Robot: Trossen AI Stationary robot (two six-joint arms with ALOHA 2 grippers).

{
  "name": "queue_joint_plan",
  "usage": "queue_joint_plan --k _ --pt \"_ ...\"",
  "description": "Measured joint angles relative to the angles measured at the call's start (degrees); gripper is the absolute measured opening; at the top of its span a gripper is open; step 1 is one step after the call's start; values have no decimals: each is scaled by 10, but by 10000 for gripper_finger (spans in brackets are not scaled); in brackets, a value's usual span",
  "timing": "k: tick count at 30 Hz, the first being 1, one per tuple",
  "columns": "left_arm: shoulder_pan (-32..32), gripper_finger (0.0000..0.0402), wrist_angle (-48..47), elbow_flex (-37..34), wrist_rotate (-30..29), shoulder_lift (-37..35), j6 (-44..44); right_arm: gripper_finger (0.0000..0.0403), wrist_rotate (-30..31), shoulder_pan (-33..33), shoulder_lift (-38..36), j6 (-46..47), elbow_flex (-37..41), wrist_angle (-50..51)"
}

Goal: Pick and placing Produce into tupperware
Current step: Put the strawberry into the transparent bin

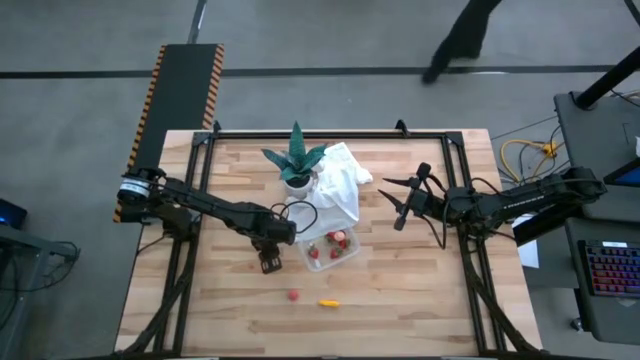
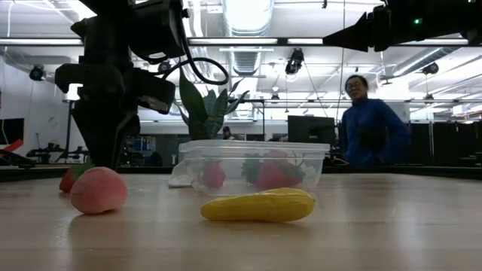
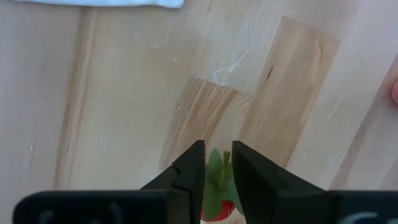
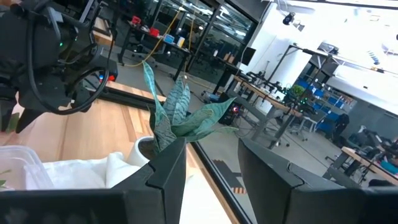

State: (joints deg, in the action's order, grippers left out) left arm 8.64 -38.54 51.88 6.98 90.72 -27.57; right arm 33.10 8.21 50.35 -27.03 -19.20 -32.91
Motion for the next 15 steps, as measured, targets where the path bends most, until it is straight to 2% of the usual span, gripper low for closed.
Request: queue_joint_plan --k 15 --pt "0 53 -1 -10 3 0 12 139 0 0 0 0 0 0"
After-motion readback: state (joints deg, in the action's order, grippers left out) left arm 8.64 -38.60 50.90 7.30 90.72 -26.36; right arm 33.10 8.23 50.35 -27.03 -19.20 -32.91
